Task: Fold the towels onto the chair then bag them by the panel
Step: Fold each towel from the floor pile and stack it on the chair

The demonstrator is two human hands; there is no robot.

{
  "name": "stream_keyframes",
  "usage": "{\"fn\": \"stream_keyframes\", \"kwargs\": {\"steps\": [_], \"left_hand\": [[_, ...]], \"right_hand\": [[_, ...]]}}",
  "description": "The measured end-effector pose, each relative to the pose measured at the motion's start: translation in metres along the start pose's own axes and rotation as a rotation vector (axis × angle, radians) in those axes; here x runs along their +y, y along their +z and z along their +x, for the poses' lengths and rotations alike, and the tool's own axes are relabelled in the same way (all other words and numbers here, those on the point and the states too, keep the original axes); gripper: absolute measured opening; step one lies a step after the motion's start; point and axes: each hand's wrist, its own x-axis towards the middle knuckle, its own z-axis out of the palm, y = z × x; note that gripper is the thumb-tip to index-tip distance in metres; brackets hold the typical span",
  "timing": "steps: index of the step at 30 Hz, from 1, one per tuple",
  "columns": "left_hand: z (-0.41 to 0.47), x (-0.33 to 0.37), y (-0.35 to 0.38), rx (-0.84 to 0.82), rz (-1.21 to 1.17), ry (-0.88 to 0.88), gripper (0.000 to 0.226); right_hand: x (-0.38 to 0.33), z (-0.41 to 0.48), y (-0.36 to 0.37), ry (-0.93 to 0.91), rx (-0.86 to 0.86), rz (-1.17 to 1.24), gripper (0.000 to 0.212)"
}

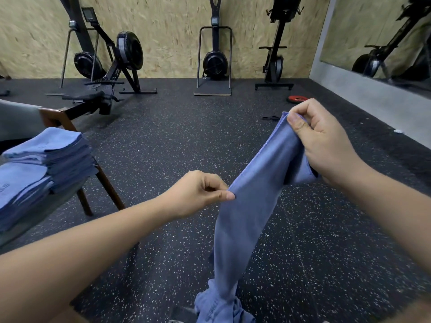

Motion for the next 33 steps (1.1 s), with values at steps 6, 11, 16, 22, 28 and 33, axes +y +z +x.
{"fn": "stream_keyframes", "kwargs": {"steps": [6,11,16,22,28,33], "left_hand": [[0.002,0.012,-0.014,0.181,0.179,0.145,0.012],[0.000,0.031,-0.013,0.234,0.233,0.255,0.006],[-0.006,0.042,-0.007,0.247,0.313,0.265,0.009],[-0.011,0.045,-0.003,0.249,0.324,0.242,0.014],[-0.011,0.042,-0.001,0.292,0.308,0.269,0.009],[-0.011,0.041,0.002,0.375,0.291,0.281,0.010]], "right_hand": [[0.003,-0.002,0.007,0.041,-0.086,-0.009,0.007],[-0.014,-0.021,0.028,0.033,-0.482,-0.104,0.024],[-0.022,-0.037,0.048,0.041,-0.640,-0.257,0.034],[-0.018,-0.038,0.057,-0.038,-0.633,-0.361,0.015],[-0.015,-0.035,0.052,-0.037,-0.626,-0.319,0.007],[-0.018,-0.027,0.046,-0.014,-0.605,-0.274,0.008]]}}
